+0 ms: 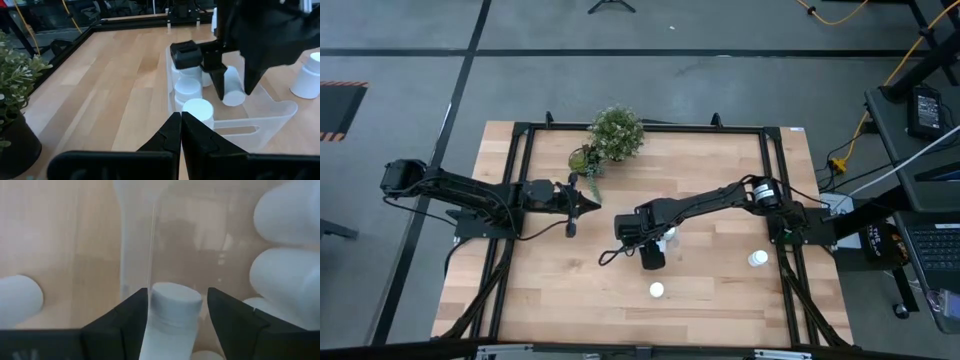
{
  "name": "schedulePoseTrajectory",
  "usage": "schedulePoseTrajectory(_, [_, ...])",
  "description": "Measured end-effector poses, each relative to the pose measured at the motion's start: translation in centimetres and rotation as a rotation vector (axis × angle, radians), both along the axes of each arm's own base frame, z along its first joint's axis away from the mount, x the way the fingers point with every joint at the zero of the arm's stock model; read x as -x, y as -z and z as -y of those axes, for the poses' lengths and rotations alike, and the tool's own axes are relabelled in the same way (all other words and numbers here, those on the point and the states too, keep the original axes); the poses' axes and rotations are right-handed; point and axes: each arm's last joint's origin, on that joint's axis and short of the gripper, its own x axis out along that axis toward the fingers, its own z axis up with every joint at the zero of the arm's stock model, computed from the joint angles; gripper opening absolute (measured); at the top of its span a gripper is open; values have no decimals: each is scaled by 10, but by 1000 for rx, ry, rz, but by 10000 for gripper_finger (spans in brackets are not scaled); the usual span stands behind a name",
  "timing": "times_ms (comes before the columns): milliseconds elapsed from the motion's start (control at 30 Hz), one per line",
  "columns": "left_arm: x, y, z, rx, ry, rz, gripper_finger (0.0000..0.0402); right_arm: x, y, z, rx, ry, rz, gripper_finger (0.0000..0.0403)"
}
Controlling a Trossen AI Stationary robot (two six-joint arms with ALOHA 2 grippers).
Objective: Pick and place pill bottles into a basket
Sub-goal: Put the top pill bottle into the bin
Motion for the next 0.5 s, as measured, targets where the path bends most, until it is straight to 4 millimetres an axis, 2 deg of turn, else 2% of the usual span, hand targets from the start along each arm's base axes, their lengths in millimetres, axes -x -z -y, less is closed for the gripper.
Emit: schedulePoseTrajectory(500, [0, 0, -1, -5, -17, -1, 6, 3, 6, 0, 2, 32, -55, 205])
